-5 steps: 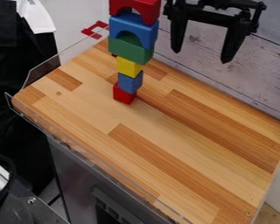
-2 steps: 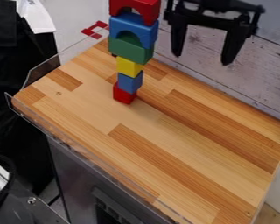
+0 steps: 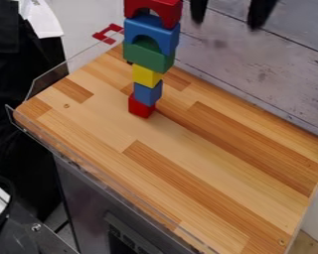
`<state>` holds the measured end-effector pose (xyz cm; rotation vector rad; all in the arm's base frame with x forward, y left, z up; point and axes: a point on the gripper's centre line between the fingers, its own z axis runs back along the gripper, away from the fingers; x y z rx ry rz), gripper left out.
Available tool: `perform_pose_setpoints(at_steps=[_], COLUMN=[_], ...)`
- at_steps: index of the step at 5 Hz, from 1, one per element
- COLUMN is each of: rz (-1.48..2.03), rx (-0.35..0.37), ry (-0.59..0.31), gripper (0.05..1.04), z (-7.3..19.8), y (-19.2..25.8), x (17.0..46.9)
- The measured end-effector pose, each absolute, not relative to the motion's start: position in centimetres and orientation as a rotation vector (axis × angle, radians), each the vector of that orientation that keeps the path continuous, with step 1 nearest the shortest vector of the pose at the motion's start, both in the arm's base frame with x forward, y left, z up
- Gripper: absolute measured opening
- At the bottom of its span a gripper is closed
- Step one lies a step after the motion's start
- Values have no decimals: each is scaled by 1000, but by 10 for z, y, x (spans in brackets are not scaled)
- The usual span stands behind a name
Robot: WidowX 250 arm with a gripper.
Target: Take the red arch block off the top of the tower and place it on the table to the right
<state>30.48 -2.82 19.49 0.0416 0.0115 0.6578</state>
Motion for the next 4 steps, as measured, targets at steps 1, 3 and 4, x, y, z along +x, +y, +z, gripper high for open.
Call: perform_pose_setpoints(at_steps=[1, 3, 4], rz=[835, 1067, 1162], rx=[165, 135, 79], ry=[34, 83, 147], gripper=[999, 999, 999], z=[230, 241, 226], y=[-13, 29, 43], x=[313, 316, 307])
